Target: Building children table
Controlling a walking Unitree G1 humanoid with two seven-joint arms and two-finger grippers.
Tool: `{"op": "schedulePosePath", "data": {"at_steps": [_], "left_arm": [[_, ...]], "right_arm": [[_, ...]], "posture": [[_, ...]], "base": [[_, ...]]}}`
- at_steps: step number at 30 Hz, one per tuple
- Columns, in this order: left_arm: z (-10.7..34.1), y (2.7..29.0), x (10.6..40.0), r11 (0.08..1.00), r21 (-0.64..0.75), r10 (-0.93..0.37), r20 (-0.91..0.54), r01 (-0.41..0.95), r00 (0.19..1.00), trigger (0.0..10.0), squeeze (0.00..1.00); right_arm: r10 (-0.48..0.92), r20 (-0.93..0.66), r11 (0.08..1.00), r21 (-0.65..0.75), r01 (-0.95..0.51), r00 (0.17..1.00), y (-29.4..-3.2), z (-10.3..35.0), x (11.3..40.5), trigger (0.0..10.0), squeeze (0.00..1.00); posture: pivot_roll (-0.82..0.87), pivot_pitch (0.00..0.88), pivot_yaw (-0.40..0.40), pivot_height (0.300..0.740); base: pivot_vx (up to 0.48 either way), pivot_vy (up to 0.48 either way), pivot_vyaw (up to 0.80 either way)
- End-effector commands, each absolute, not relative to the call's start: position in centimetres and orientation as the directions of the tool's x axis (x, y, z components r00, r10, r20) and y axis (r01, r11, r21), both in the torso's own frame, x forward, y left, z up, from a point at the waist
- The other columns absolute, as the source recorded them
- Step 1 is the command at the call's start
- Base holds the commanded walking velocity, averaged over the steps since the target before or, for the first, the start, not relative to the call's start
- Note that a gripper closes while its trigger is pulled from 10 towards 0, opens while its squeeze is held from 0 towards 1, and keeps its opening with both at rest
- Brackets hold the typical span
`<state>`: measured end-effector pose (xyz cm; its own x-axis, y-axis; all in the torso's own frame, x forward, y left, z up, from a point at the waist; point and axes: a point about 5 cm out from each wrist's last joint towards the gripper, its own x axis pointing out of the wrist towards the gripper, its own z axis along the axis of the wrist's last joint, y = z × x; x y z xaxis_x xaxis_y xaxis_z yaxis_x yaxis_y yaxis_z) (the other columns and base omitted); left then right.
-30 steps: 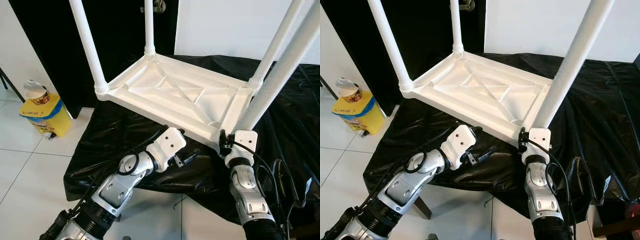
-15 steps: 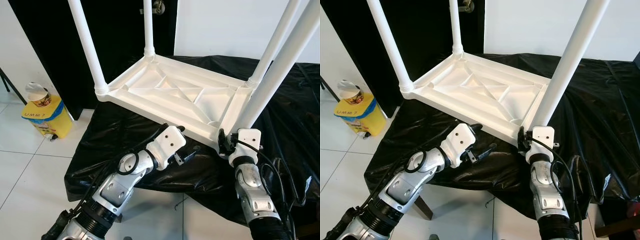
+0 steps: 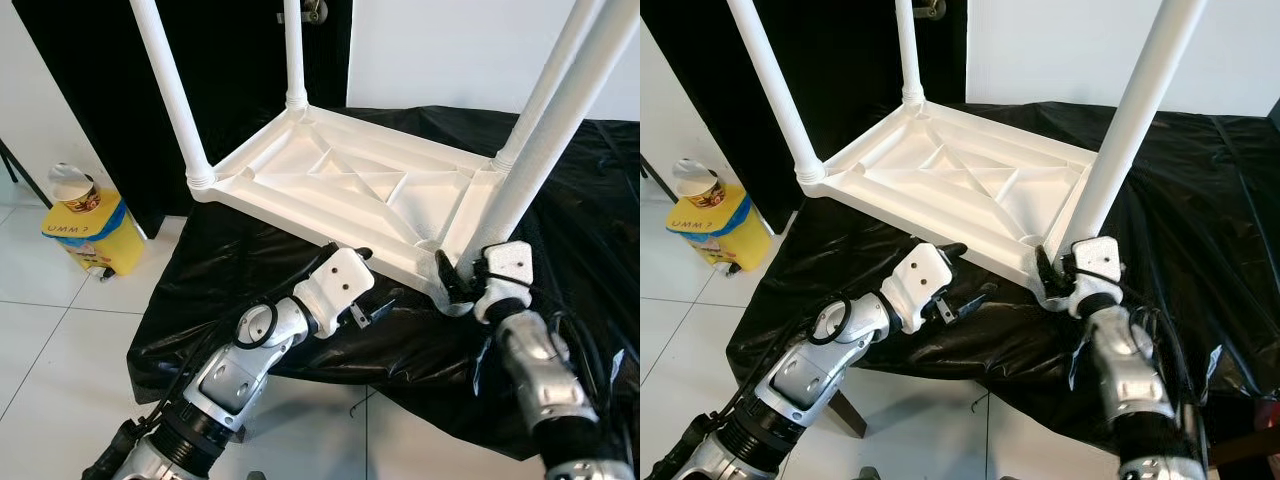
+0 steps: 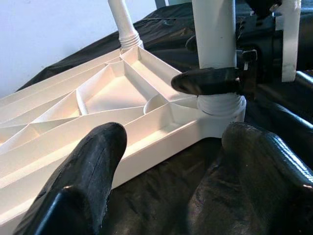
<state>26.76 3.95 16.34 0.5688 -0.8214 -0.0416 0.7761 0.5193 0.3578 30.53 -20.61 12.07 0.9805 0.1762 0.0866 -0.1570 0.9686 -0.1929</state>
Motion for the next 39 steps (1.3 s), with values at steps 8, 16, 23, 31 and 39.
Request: {"op": "schedulePosePath", "data": {"at_steps": [8, 16, 23, 31, 39], "left_arm": [[16.1, 3.9, 26.1, 0.496, 0.335, -0.837, -0.061, 0.801, 0.544, 10.0, 0.00], [16.0, 4.1, 25.9, 0.506, 0.324, -0.832, -0.064, 0.800, 0.552, 10.0, 0.00], [16.0, 3.9, 25.9, 0.491, 0.325, -0.840, -0.070, 0.808, 0.538, 10.0, 0.00], [15.9, 3.7, 26.1, 0.473, 0.325, -0.849, -0.081, 0.819, 0.522, 10.0, 0.00], [15.9, 3.8, 26.5, 0.475, 0.325, -0.847, -0.082, 0.818, 0.525, 10.0, 0.00]], "right_arm": [[0.247, 0.034, 0.948, -0.214, -0.234, 0.969, -20.9, 11.8, 31.5, 0.0, 0.00], [0.252, 0.010, 0.947, -0.210, -0.245, 0.968, -21.0, 11.2, 31.3, 0.0, 0.00], [0.223, -0.001, 0.956, -0.198, -0.218, 0.975, -21.5, 10.7, 31.1, 6.0, 0.00], [0.083, -0.002, 0.988, -0.130, -0.083, 0.997, -20.6, 10.0, 30.5, 10.0, 0.00], [-0.129, -0.020, 0.990, -0.068, 0.127, 0.991, -19.2, 9.0, 29.7, 10.0, 0.00]], "posture": [[0.09, 0.073, -0.057, 0.740], [0.07, 0.064, -0.053, 0.740], [0.06, 0.069, -0.043, 0.740], [0.01, 0.066, -0.023, 0.740], [0.00, 0.062, -0.027, 0.740]], "base": [[0.000, 0.000, 0.00], [0.000, 0.000, 0.00], [0.000, 0.000, 0.00], [0.000, 0.000, 0.00], [0.000, 0.000, 0.00]]}}
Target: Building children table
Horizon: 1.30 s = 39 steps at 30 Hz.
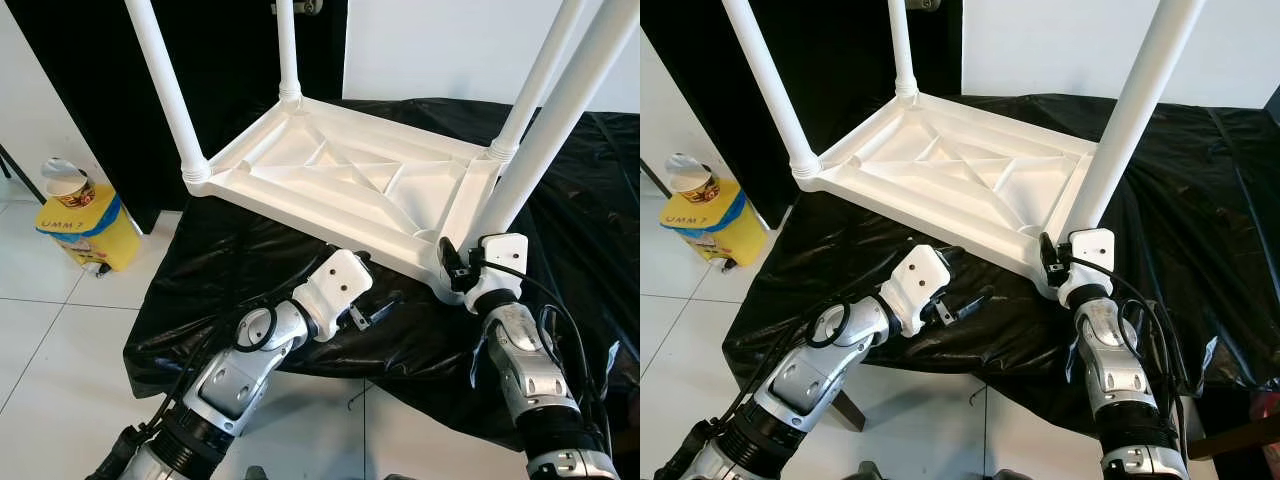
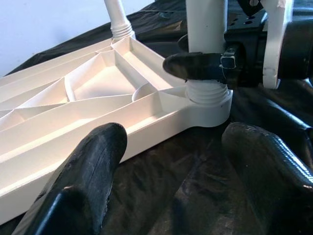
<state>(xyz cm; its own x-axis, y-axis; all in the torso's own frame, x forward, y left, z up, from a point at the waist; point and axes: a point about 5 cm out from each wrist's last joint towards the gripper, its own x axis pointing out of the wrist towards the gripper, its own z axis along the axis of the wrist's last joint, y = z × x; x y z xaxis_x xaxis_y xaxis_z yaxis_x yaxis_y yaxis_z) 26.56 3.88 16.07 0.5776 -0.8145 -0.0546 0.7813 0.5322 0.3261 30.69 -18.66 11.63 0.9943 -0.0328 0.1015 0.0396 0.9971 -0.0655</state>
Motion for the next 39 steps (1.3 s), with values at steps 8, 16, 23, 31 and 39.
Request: {"op": "schedulePosePath", "data": {"at_steps": [8, 16, 23, 31, 39], "left_arm": [[15.8, 3.2, 26.5, 0.472, 0.320, -0.851, -0.079, 0.821, 0.520, 10.0, 0.00], [15.8, 2.9, 26.6, 0.470, 0.318, -0.854, -0.073, 0.823, 0.516, 10.0, 0.00], [15.9, 3.0, 26.8, 0.474, 0.321, -0.851, -0.071, 0.820, 0.520, 10.0, 0.00], [16.0, 2.8, 26.8, 0.472, 0.323, -0.854, -0.065, 0.820, 0.517, 10.0, 0.00], [16.0, 2.5, 26.7, 0.455, 0.324, -0.865, -0.061, 0.829, 0.498, 10.0, 0.00]], "right_arm": [[-0.260, -0.049, 0.966, -0.032, 0.258, 0.965, -18.0, 8.1, 29.2, 10.0, 0.00], [-0.287, -0.038, 0.958, -0.023, 0.286, 0.957, -17.4, 8.6, 29.5, 10.0, 0.00], [-0.304, -0.016, 0.953, -0.025, 0.303, 0.953, -17.4, 9.1, 29.7, 10.0, 0.00], [-0.305, 0.006, 0.952, -0.026, 0.305, 0.952, -17.2, 9.6, 29.9, 10.0, 1.00], [-0.104, 0.086, 0.994, -0.025, 0.107, 0.991, -17.8, 10.7, 29.3, 10.0, 0.00]], "posture": [[0.00, 0.054, -0.029, 0.740], [-0.01, 0.045, -0.031, 0.740], [0.00, 0.043, -0.035, 0.740], [-0.01, 0.040, -0.032, 0.740], [-0.02, 0.013, -0.031, 0.740]], "base": [[0.000, 0.000, 0.00], [0.000, 0.000, 0.00], [0.000, 0.000, 0.00], [0.000, 0.000, 0.00], [0.000, 0.000, 0.00]]}}
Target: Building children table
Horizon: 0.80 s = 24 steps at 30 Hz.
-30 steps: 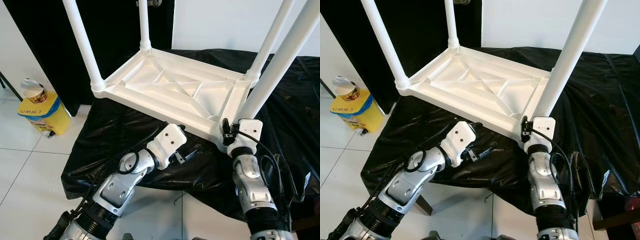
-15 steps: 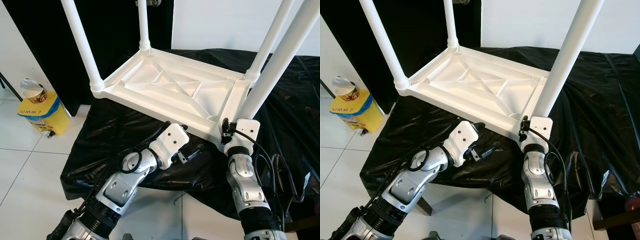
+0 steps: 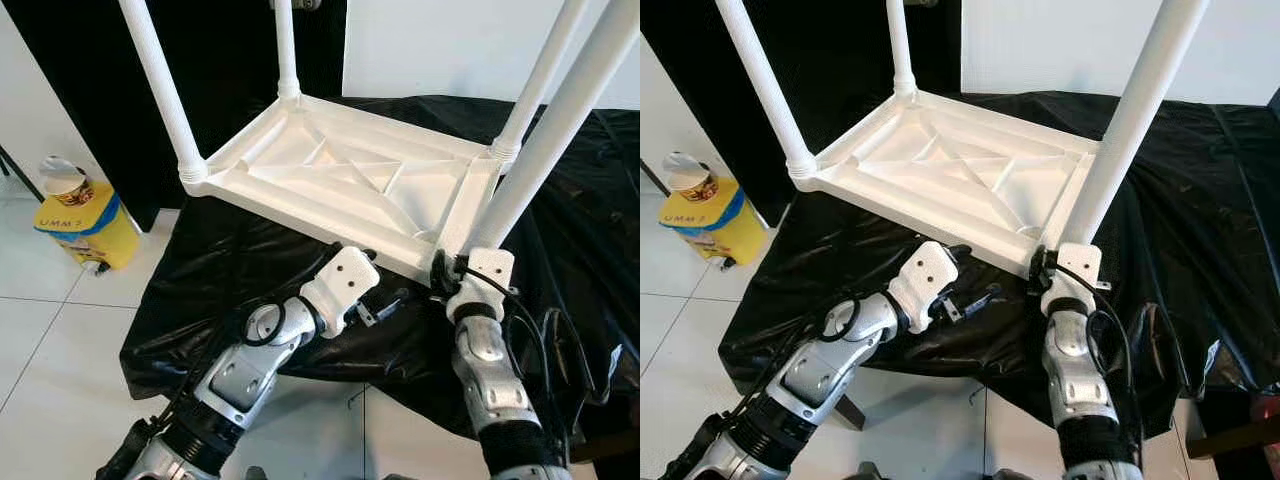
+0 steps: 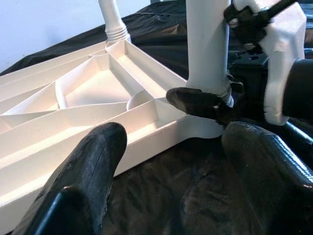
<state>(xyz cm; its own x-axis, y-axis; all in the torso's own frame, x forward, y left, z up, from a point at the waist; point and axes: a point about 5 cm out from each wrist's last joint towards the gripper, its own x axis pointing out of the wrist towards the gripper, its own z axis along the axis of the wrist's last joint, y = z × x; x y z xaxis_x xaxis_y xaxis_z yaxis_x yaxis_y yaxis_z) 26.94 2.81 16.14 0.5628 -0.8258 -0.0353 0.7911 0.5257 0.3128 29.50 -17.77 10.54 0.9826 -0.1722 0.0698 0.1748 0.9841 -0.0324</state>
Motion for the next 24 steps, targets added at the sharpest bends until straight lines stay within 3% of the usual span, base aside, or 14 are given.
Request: {"op": "schedulePosePath", "data": {"at_steps": [1, 2, 7, 9, 13, 14, 20, 21, 23, 24], "left_arm": [[16.0, 2.5, 26.7, 0.455, 0.324, -0.865, -0.061, 0.829, 0.498, 10.0, 0.00], [16.1, 2.6, 27.2, 0.462, 0.328, -0.860, -0.060, 0.824, 0.507, 10.0, 0.00], [16.2, 2.6, 27.3, 0.463, 0.332, -0.859, -0.059, 0.822, 0.508, 10.0, 0.00], [16.3, 2.7, 27.5, 0.456, 0.342, -0.862, -0.058, 0.822, 0.503, 10.0, 0.00], [16.3, 2.7, 27.6, 0.453, 0.346, -0.863, -0.058, 0.821, 0.501, 10.0, 0.00], [16.4, 2.6, 27.7, 0.453, 0.350, -0.863, -0.055, 0.820, 0.501, 10.0, 0.00], [16.4, 2.7, 27.6, 0.460, 0.348, -0.861, -0.051, 0.817, 0.506, 10.0, 0.00], [16.3, 2.8, 27.5, 0.463, 0.346, -0.859, -0.052, 0.816, 0.509, 10.0, 0.00], [16.3, 2.8, 27.5, 0.465, 0.345, -0.858, -0.052, 0.815, 0.511, 10.0, 0.00], [16.2, 2.9, 27.4, 0.467, 0.343, -0.856, -0.053, 0.815, 0.513, 10.0, 0.00]], "right_arm": [[-0.104, 0.086, 0.994, -0.025, 0.107, 0.991, -17.8, 10.7, 29.3, 10.0, 0.00], [-0.006, 0.105, 0.998, -0.062, 0.013, 0.994, -18.4, 11.0, 29.5, 10.0, 0.00], [0.041, 0.113, 0.997, -0.074, -0.033, 0.993, -18.6, 11.2, 29.7, 10.0, 0.00], [0.156, 0.122, 0.982, -0.123, -0.141, 0.980, -19.3, 12.1, 30.6, 10.0, 0.00], [0.202, 0.117, 0.972, -0.145, -0.185, 0.972, -19.6, 12.4, 31.1, 10.0, 0.00], [0.290, 0.087, 0.942, -0.202, -0.268, 0.953, -19.6, 12.7, 31.8, 10.0, 0.00], [0.353, 0.040, 0.913, -0.234, -0.335, 0.935, -19.4, 12.4, 32.2, 10.0, 0.00], [0.369, 0.028, 0.907, -0.228, -0.354, 0.929, -19.4, 12.2, 32.1, 4.7, 0.00], [0.379, 0.021, 0.904, -0.224, -0.365, 0.925, -19.5, 12.0, 32.1, 4.7, 0.00], [0.385, 0.013, 0.901, -0.222, -0.372, 0.923, -19.5, 11.8, 32.0, 0.0, 0.00]], "posture": [[-0.02, 0.013, -0.031, 0.740], [-0.02, 0.003, -0.029, 0.740], [-0.02, 0.000, -0.027, 0.740], [-0.03, 0.000, -0.023, 0.740], [-0.02, 0.000, -0.023, 0.740], [-0.02, 0.000, -0.023, 0.740], [0.00, 0.000, -0.030, 0.740], [0.00, 0.000, -0.033, 0.740], [0.00, 0.000, -0.033, 0.740], [0.01, 0.000, -0.036, 0.740]], "base": [[0.000, 0.000, 0.00], [0.000, 0.000, 0.00], [0.000, 0.000, 0.00], [0.000, 0.000, 0.00], [0.000, 0.000, 0.00], [0.000, 0.000, 0.00], [0.000, 0.000, 0.00], [0.000, 0.000, 0.00], [0.000, 0.000, 0.00], [0.000, 0.000, 0.00]]}}
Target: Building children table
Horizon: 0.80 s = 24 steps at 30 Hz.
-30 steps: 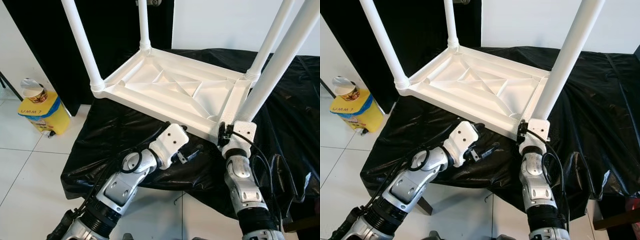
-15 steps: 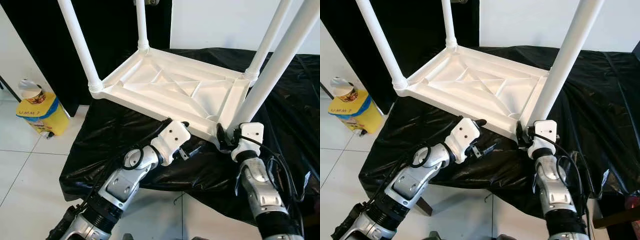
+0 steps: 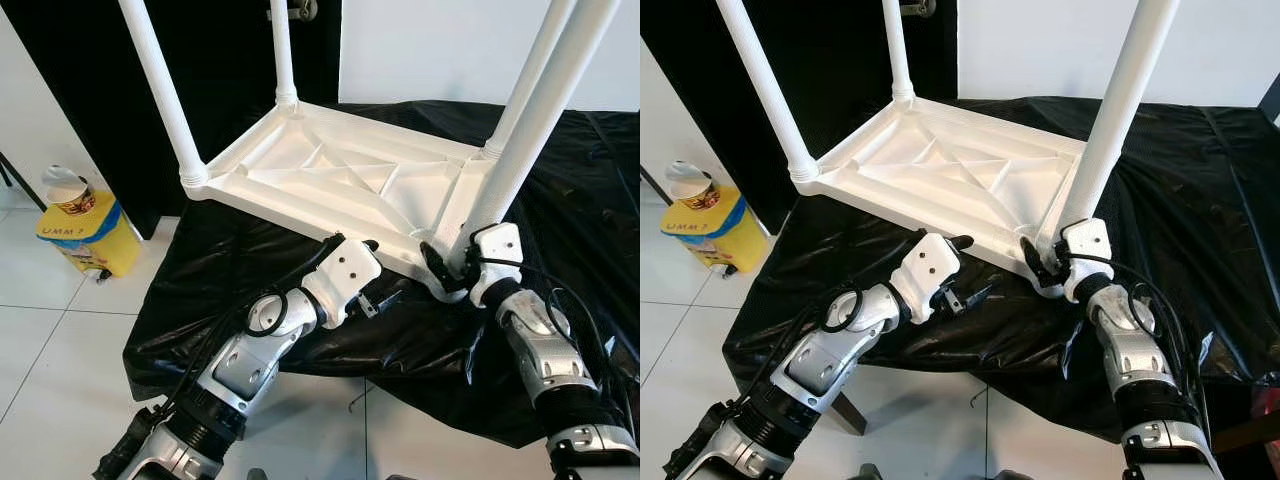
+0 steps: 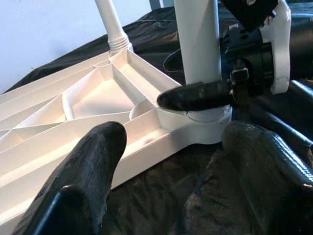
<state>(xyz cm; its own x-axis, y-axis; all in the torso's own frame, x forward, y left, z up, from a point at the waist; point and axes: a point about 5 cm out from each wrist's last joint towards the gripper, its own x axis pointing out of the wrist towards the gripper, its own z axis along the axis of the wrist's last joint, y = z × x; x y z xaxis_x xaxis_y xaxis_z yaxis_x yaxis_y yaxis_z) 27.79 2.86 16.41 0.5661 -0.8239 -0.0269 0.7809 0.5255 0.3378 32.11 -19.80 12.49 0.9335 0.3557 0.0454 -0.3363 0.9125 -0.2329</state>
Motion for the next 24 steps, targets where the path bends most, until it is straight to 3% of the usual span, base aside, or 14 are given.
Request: {"op": "schedulePosePath", "data": {"at_steps": [1, 9, 10, 24], "left_arm": [[16.2, 2.9, 27.4, 0.467, 0.343, -0.856, -0.053, 0.815, 0.513, 10.0, 0.00], [16.0, 3.1, 27.1, 0.474, 0.336, -0.853, -0.055, 0.814, 0.519, 10.0, 0.00], [16.0, 3.2, 27.1, 0.474, 0.335, -0.853, -0.057, 0.814, 0.519, 10.0, 0.00], [15.8, 3.2, 27.0, 0.472, 0.328, -0.852, -0.066, 0.818, 0.519, 10.0, 0.00]], "right_arm": [[0.385, 0.013, 0.901, -0.222, -0.372, 0.923, -19.5, 11.8, 32.0, 0.0, 0.00], [0.374, -0.027, 0.905, -0.207, -0.371, 0.927, -20.2, 10.6, 31.7, 0.0, 0.00], [0.356, -0.028, 0.914, -0.195, -0.355, 0.934, -20.4, 10.5, 31.7, 10.0, 0.00], [0.134, -0.025, 0.981, -0.141, -0.136, 0.991, -20.6, 9.4, 30.8, 10.0, 0.00]], "posture": [[0.01, 0.000, -0.036, 0.740], [0.02, 0.000, -0.037, 0.740], [0.01, 0.000, -0.036, 0.740], [0.00, 0.015, -0.033, 0.740]], "base": [[0.000, 0.000, 0.00], [0.000, 0.000, 0.00], [0.000, 0.000, 0.00], [0.000, 0.000, 0.00]]}}
